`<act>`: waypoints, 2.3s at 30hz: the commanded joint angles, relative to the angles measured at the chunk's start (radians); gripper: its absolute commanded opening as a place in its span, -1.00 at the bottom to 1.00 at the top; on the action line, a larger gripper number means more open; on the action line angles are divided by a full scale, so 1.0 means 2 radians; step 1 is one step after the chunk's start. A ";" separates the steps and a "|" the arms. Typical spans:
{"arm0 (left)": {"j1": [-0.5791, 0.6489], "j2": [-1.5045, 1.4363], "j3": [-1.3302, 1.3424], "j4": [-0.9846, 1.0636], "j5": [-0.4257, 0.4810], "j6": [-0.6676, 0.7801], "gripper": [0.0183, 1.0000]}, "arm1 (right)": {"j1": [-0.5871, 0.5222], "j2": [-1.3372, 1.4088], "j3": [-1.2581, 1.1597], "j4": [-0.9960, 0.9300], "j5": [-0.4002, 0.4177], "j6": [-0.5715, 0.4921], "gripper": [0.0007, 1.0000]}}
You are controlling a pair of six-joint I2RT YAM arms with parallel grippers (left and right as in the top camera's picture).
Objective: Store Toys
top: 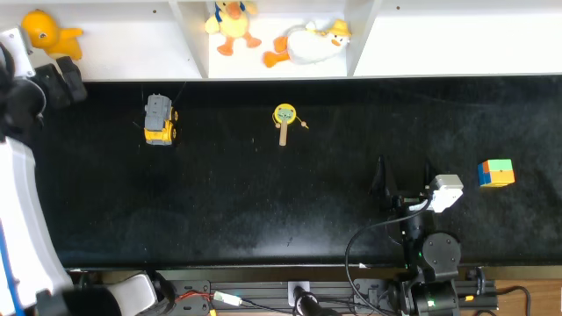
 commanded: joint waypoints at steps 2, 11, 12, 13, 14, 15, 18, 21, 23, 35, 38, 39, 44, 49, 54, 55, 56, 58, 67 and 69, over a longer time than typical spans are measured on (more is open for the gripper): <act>-0.067 -0.100 -0.054 -0.016 -0.001 0.019 1.00 | 0.003 -0.005 -0.007 0.002 -0.003 -0.004 0.99; -0.151 -0.121 -0.157 -0.023 -0.021 0.006 1.00 | 0.003 -0.005 -0.007 0.002 -0.003 -0.004 0.99; -0.154 -0.119 -0.169 -0.018 -0.021 0.003 1.00 | 0.003 -0.005 -0.007 0.002 -0.003 -0.004 0.99; -0.158 -0.117 -0.181 -0.011 -0.021 0.003 1.00 | 0.003 -0.005 -0.007 0.002 -0.003 -0.004 0.99; -0.163 -0.113 -0.205 0.010 -0.021 0.004 1.00 | 0.003 -0.005 -0.007 0.002 -0.003 -0.004 0.99; -0.165 -0.112 -0.216 0.022 -0.021 0.004 1.00 | 0.003 -0.005 -0.007 0.002 -0.003 -0.004 0.99; -0.170 -0.100 -0.255 0.067 -0.021 0.004 1.00 | 0.003 -0.005 -0.007 0.002 -0.003 -0.004 0.99; -0.170 -0.074 -0.280 0.104 -0.024 0.004 1.00 | 0.003 -0.005 -0.007 0.002 -0.003 -0.004 0.99; -0.170 -0.040 -0.282 0.123 -0.041 0.004 1.00 | 0.003 -0.005 -0.007 0.002 -0.003 -0.004 0.99; -0.170 0.087 -0.282 0.247 -0.055 0.006 1.00 | 0.003 -0.005 -0.007 0.002 -0.003 -0.004 0.99; -0.170 0.100 -0.282 0.265 -0.055 0.008 1.00 | 0.003 -0.005 -0.007 0.002 -0.003 -0.004 0.99; -0.170 0.105 -0.282 0.269 -0.054 0.008 1.00 | 0.003 -0.005 -0.007 0.002 -0.003 -0.004 0.99; -0.170 0.118 -0.282 0.279 -0.055 0.008 0.89 | 0.003 -0.005 -0.007 0.002 -0.003 -0.004 0.99; -0.170 0.118 -0.282 0.282 -0.054 0.008 0.37 | 0.003 -0.005 -0.007 0.002 -0.003 -0.004 1.00; -0.170 0.118 -0.282 0.281 -0.054 0.007 0.16 | 0.003 -0.005 -0.007 0.002 -0.003 -0.004 0.99; -0.170 0.118 -0.282 0.281 -0.052 0.007 0.13 | 0.003 -0.005 -0.007 0.002 -0.003 -0.004 0.99; -0.170 0.118 -0.282 0.281 -0.052 0.005 0.12 | 0.003 -0.005 -0.007 0.002 -0.003 -0.004 0.99; -0.170 0.118 -0.282 0.281 -0.052 0.003 0.04 | 0.003 -0.005 -0.007 0.002 -0.003 -0.004 0.99; -0.170 0.088 -0.243 0.232 -0.049 -0.006 -0.24 | 0.003 -0.005 -0.007 0.002 -0.003 -0.004 0.99; -0.170 0.069 -0.230 0.213 -0.049 -0.006 -0.28 | 0.003 -0.005 -0.007 0.002 -0.003 -0.004 0.99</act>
